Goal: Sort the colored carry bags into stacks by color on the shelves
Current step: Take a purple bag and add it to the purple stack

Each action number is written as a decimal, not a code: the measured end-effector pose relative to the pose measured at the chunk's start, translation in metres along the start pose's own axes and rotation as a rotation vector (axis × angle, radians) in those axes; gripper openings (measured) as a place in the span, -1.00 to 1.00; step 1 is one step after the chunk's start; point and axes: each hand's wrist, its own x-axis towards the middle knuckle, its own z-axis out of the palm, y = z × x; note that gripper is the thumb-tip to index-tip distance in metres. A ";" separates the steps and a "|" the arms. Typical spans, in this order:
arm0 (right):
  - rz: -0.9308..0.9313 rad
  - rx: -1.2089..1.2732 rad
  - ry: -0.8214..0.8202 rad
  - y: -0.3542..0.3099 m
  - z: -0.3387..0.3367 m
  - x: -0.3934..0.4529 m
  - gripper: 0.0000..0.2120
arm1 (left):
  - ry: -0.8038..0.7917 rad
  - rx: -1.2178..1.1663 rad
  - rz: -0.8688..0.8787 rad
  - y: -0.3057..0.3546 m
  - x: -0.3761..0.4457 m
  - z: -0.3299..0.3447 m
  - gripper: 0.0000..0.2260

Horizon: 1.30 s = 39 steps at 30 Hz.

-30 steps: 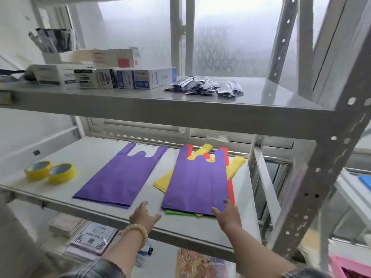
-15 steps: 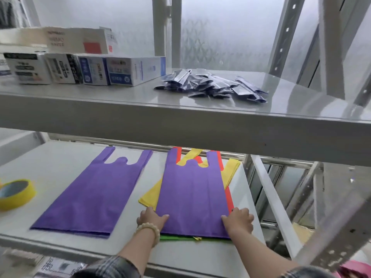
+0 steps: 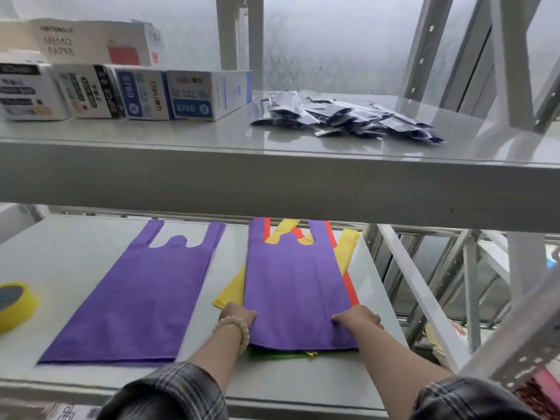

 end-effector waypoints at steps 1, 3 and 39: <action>0.004 0.012 -0.013 0.000 0.001 0.002 -0.48 | -0.003 -0.001 0.012 0.001 -0.002 -0.003 -0.70; -0.009 0.059 -0.060 0.000 0.002 0.007 -0.45 | -0.023 -0.080 0.022 0.000 0.001 -0.003 -0.85; -0.275 0.429 -0.287 -0.043 0.018 0.016 -0.61 | -0.510 -0.303 0.209 -0.060 0.005 -0.051 -0.56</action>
